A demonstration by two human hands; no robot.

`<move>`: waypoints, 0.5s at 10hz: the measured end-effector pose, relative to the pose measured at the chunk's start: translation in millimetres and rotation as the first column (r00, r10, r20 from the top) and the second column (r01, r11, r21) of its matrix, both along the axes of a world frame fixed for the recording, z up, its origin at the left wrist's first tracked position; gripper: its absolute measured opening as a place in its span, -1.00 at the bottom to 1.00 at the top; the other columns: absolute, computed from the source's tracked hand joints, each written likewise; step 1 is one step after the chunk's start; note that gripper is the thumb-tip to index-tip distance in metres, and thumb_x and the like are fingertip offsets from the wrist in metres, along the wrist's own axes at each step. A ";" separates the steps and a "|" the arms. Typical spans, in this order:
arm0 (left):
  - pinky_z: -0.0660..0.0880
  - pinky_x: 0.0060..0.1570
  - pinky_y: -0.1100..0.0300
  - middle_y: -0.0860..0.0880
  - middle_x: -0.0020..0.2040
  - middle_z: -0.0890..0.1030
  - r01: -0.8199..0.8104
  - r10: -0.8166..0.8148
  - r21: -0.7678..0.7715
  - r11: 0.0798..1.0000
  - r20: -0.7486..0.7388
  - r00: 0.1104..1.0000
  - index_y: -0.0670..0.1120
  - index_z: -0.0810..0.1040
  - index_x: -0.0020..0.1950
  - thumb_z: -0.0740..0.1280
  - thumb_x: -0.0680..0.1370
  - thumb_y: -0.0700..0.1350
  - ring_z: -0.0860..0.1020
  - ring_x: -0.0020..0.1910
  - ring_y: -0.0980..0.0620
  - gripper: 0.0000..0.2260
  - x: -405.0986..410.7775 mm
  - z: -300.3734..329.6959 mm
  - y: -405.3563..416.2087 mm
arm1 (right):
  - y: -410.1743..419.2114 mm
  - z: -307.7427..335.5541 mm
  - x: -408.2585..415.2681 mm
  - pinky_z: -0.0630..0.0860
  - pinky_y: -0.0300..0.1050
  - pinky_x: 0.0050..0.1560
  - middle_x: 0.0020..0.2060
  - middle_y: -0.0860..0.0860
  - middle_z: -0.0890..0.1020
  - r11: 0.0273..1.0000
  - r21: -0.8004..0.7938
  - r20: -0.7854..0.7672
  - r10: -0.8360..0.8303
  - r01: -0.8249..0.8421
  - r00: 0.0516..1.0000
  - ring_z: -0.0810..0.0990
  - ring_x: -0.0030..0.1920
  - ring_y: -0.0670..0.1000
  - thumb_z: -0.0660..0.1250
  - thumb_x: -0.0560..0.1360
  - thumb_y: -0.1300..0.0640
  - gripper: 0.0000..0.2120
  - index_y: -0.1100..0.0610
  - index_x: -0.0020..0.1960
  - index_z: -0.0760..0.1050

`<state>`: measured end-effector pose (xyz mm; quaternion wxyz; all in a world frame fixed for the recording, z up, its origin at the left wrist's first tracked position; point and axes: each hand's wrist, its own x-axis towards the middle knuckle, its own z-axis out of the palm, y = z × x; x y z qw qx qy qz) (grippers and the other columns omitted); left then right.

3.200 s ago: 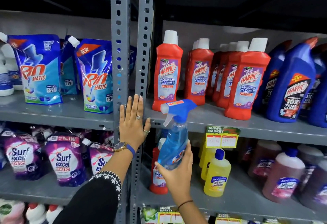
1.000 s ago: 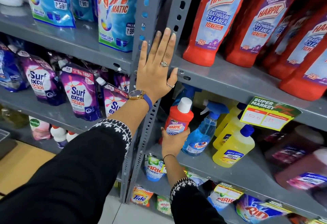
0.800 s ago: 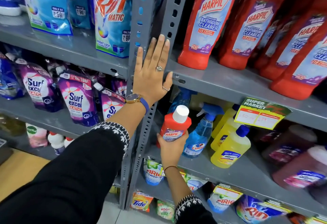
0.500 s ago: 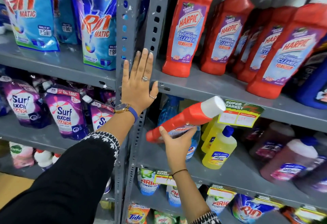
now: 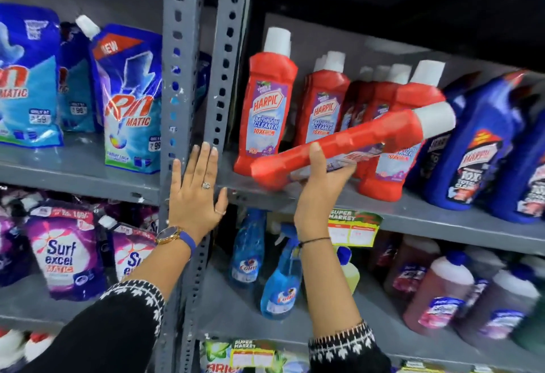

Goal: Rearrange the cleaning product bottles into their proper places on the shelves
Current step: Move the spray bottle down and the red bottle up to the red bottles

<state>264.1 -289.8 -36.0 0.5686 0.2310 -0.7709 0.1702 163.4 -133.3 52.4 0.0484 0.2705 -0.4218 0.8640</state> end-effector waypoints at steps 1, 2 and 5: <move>-0.19 0.49 -0.02 0.03 0.57 -0.14 -0.007 0.007 -0.008 1.000 -0.010 1.000 -0.08 -0.10 0.57 0.11 0.50 -0.02 -0.04 0.53 0.02 -0.32 -0.4 0.1 -0.1 | -8.4 14.1 -23.3 0.26 -0.30 0.31 0.35 0.03 0.32 0.972 0.105 -0.049 -0.204 0.208 0.978 0.35 0.32 -0.07 0.50 0.37 0.13 -0.04 0.20 0.51 -0.08; -0.18 0.49 -0.02 0.02 0.57 -0.13 -0.009 0.009 -0.023 1.000 -0.012 1.000 -0.09 -0.09 0.57 0.10 0.50 -0.02 -0.04 0.53 0.01 -0.32 -1.5 0.4 -0.9 | -13.5 19.4 -42.3 0.14 -0.29 0.34 0.44 0.14 0.24 0.899 0.221 -0.171 -0.345 0.377 0.923 0.25 0.39 0.02 0.54 0.31 0.12 0.05 0.22 0.52 -0.12; -0.17 0.49 -0.02 0.02 0.57 -0.12 -0.007 0.007 -0.022 1.000 -0.013 1.000 -0.08 -0.10 0.57 0.10 0.50 -0.02 -0.03 0.53 0.01 -0.32 -1.2 -0.2 -1.5 | -37.6 21.4 -53.2 0.29 0.18 0.24 0.30 0.21 0.37 0.656 0.464 -0.383 -0.458 0.595 0.803 0.36 0.27 0.24 0.50 0.30 -0.02 0.02 0.20 0.53 -0.05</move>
